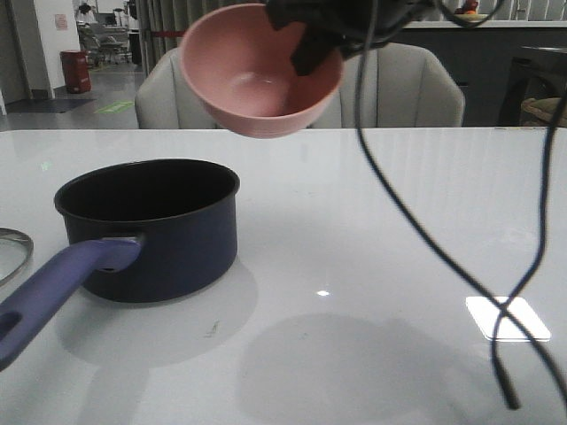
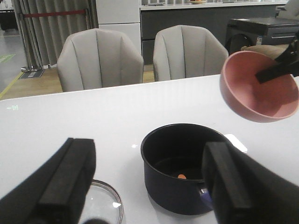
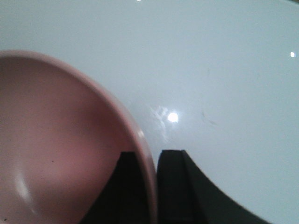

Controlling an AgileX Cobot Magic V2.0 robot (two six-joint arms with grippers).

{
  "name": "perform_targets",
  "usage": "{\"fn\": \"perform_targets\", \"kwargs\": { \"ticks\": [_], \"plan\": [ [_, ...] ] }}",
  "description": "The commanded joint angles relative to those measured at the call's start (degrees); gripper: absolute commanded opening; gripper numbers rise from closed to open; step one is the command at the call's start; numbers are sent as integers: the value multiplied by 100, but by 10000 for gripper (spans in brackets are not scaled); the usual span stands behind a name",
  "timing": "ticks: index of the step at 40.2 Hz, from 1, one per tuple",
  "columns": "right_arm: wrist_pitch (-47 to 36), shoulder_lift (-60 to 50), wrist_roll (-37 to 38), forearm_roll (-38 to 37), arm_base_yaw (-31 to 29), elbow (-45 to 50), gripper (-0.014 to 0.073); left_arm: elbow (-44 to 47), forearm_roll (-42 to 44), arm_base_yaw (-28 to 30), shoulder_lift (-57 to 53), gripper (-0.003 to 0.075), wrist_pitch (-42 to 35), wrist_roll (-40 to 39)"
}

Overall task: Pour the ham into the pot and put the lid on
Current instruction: 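Carry the empty bowl back and lower it onto the table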

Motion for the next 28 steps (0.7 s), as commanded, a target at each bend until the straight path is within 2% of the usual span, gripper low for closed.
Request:
{"fn": "perform_targets", "kwargs": {
  "ticks": [1,19,28],
  "plan": [
    [396,-352,3,22,-397,-193,136,-149,-24,-57,76,511,-466,17],
    [2251,148,204,22,-1726,-193,136,-149,-24,-57,76,511,-466,17],
    [2393,645,215,28,-1947,-193,136,-149,-24,-57,76,511,-466,17]
  ]
}}
